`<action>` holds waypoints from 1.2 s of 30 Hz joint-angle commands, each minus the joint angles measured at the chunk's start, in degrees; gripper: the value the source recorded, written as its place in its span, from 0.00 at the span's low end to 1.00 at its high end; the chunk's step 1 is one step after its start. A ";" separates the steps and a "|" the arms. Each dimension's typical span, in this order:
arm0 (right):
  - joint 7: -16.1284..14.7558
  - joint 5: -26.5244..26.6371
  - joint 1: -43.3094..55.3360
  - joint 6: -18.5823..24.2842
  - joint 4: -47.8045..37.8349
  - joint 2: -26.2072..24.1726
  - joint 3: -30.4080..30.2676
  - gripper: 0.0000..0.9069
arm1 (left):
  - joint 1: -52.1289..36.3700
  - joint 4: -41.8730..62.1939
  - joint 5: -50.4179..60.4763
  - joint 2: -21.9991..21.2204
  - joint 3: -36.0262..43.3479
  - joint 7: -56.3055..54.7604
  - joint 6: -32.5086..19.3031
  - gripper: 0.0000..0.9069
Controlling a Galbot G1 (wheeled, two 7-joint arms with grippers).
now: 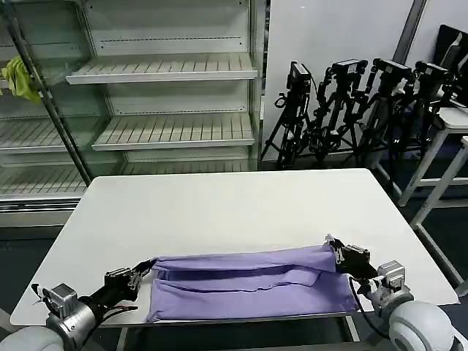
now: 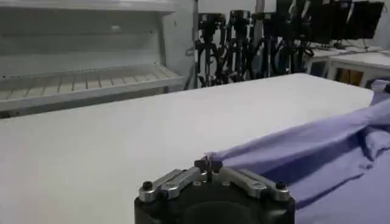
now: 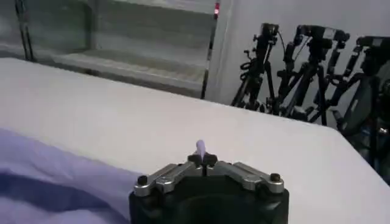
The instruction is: Fold and organize the clothes.
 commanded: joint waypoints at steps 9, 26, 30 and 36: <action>-0.02 -5.14 -5.81 1.24 0.87 -0.38 0.74 0.84 | 5.68 -2.08 2.93 0.15 -1.51 0.25 -0.53 0.30; 2.51 -7.06 -11.37 2.43 5.36 -2.60 8.96 0.93 | 5.85 -4.40 -0.31 -0.25 -7.08 -0.25 -0.54 0.40; 2.96 -6.44 -11.03 2.80 6.36 -2.36 10.76 0.97 | 4.56 -5.26 -2.46 -0.36 -9.64 -0.46 -0.26 0.43; 4.00 -4.32 -7.73 3.14 8.92 -1.73 13.62 0.99 | 5.09 -5.43 -6.17 -1.45 -10.51 -2.42 1.26 0.49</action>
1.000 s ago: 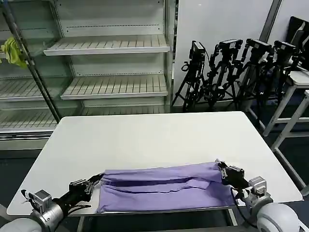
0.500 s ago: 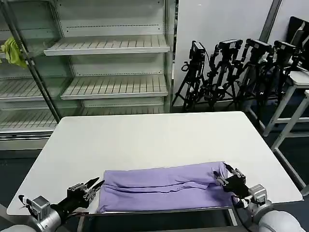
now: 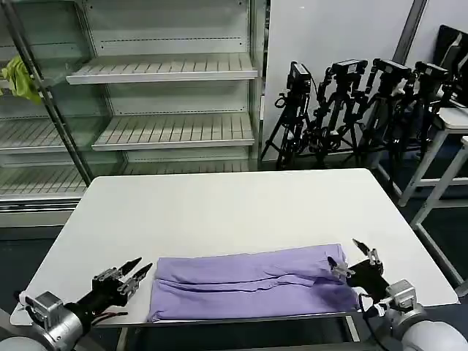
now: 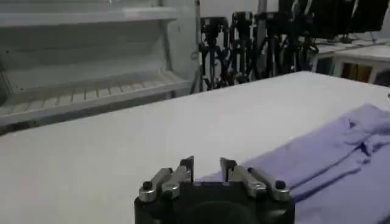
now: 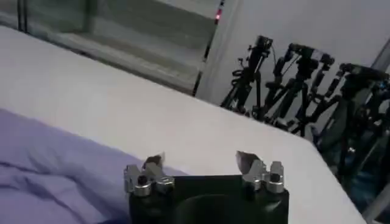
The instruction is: Fold and organize the clothes.
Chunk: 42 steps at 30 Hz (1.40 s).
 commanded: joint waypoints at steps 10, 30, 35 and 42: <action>1.90 1.95 2.72 0.92 10.24 -0.41 7.63 1.00 | -0.40 0.68 -6.60 -8.74 3.73 -3.89 3.96 0.64; 2.32 1.46 5.22 0.90 12.06 2.60 3.28 1.00 | -1.95 4.92 -4.07 -13.30 11.38 -3.78 3.92 0.67; 2.29 0.87 4.68 0.89 11.99 3.52 2.84 1.00 | -3.46 6.68 -3.73 -13.14 12.59 -3.71 3.85 0.68; 2.28 0.44 4.18 0.84 12.76 4.12 2.34 1.00 | -4.71 8.44 -3.52 -12.55 13.17 -3.57 3.67 0.68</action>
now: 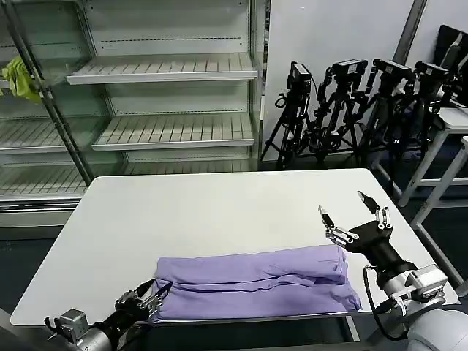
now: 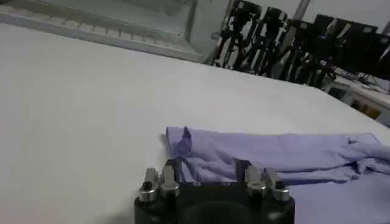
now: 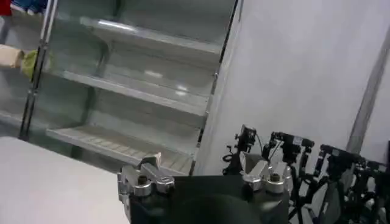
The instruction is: Fold and organize the clothes.
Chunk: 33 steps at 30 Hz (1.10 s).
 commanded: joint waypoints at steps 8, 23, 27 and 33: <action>-0.12 -0.72 -0.15 -0.02 0.82 1.18 -1.01 1.00 | -2.03 1.37 -0.21 0.29 -1.31 0.17 -0.70 0.68; -0.32 -1.55 -1.49 0.08 1.55 2.18 -1.44 1.00 | -1.71 3.39 1.61 -0.07 0.73 0.57 -0.79 0.68; -0.36 -1.79 -1.68 0.07 1.78 2.47 -1.60 1.00 | -1.74 3.09 1.84 -0.61 1.09 0.67 -0.80 0.68; -0.50 -2.62 -2.47 0.23 1.81 2.86 -1.68 1.00 | -1.90 2.69 1.86 -1.35 1.04 0.69 -0.96 0.68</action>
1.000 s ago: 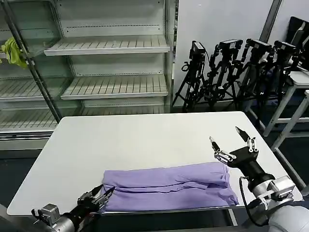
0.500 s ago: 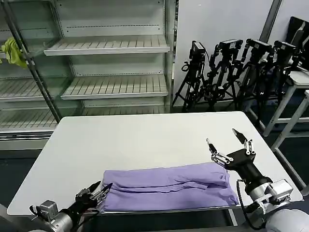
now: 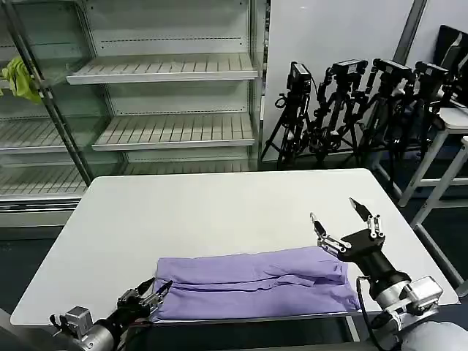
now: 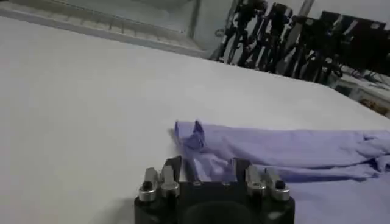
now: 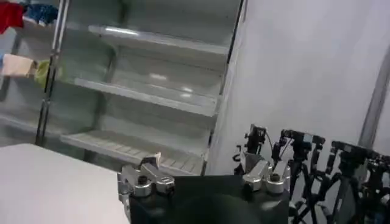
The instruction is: Fold and organize the clothes.
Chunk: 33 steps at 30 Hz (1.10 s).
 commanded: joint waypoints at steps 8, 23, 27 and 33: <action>-0.15 -1.15 -1.12 0.21 0.29 0.92 -0.13 1.00 | -1.13 -0.13 0.32 -1.47 0.29 0.06 -0.05 0.67; -0.26 -1.65 -2.21 0.56 0.74 1.45 -0.05 1.00 | -1.17 0.25 1.07 -2.00 0.67 0.48 -0.07 0.26; -0.29 -2.12 -2.71 0.86 0.65 1.59 -0.01 1.00 | -1.19 0.41 1.19 -2.33 0.70 0.52 -0.28 0.19; -0.35 -2.81 -3.50 1.20 0.85 1.92 0.10 1.00 | -1.14 0.43 1.43 -2.91 0.92 0.80 -0.82 0.12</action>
